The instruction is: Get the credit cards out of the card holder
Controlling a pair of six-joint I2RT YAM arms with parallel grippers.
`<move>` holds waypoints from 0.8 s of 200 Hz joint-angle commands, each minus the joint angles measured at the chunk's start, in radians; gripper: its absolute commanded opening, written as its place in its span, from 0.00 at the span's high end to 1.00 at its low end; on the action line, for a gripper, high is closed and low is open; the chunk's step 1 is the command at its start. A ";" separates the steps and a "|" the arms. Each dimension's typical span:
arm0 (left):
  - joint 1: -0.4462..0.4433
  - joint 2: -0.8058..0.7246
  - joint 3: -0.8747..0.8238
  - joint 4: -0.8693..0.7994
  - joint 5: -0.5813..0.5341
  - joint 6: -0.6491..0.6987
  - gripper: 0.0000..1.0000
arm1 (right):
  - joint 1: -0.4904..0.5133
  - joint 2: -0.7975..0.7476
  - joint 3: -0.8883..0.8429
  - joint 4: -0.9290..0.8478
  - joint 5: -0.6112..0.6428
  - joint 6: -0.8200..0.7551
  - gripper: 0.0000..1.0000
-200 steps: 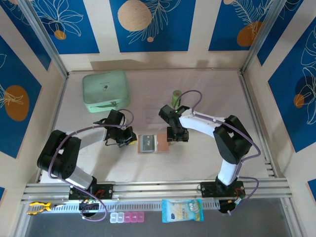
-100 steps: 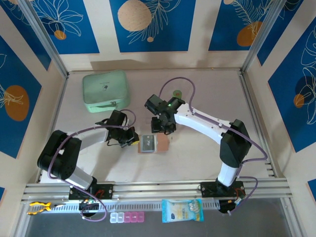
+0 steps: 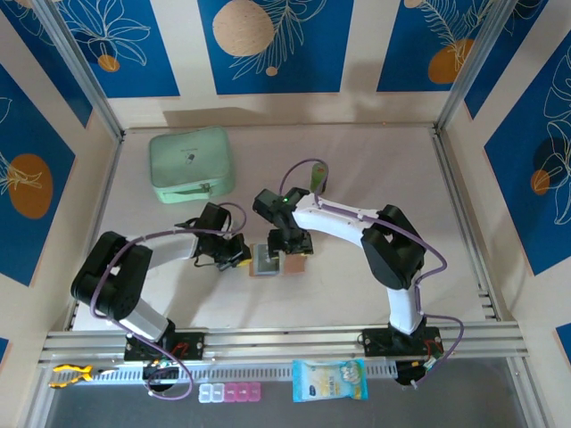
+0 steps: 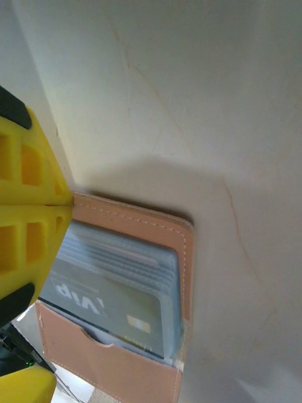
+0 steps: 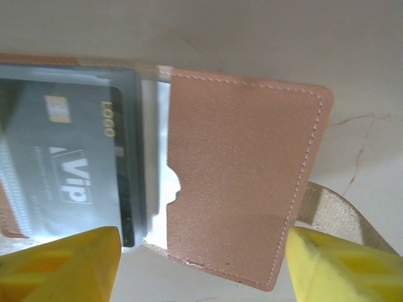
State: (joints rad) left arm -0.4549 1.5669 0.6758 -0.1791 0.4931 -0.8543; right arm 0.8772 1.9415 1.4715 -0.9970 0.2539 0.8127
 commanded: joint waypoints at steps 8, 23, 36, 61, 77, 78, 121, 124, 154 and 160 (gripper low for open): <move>-0.008 0.033 -0.017 -0.019 -0.018 0.026 0.99 | -0.014 0.018 -0.035 -0.008 -0.007 0.019 0.29; -0.007 0.036 -0.015 -0.031 -0.028 0.033 0.99 | -0.025 0.017 -0.056 0.004 -0.006 0.013 0.29; -0.007 0.038 -0.015 -0.034 -0.028 0.034 0.99 | -0.035 0.017 -0.079 0.018 -0.006 0.009 0.29; -0.006 0.049 -0.010 -0.042 -0.034 0.040 0.99 | -0.050 0.016 -0.120 0.050 -0.013 0.000 0.30; -0.006 0.054 -0.009 -0.046 -0.033 0.040 0.99 | -0.058 0.021 -0.146 0.075 -0.023 -0.004 0.31; -0.006 0.054 -0.009 -0.046 -0.033 0.040 0.99 | -0.058 0.022 -0.148 0.076 -0.023 -0.003 0.31; -0.007 0.052 -0.005 -0.059 -0.040 0.041 0.99 | -0.071 0.047 -0.212 0.139 -0.047 -0.001 0.37; -0.007 0.052 -0.005 -0.058 -0.040 0.041 0.99 | -0.071 0.049 -0.217 0.142 -0.051 -0.001 0.37; -0.007 0.048 -0.002 -0.065 -0.045 0.041 0.99 | -0.078 0.061 -0.247 0.167 -0.067 0.000 0.40; -0.006 0.047 -0.002 -0.066 -0.044 0.041 0.99 | -0.080 0.061 -0.249 0.169 -0.068 0.000 0.41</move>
State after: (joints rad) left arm -0.4549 1.5806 0.6796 -0.1764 0.4973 -0.8288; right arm 0.8032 1.9358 1.2915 -0.8680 0.2047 0.8120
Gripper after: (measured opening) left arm 0.061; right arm 0.601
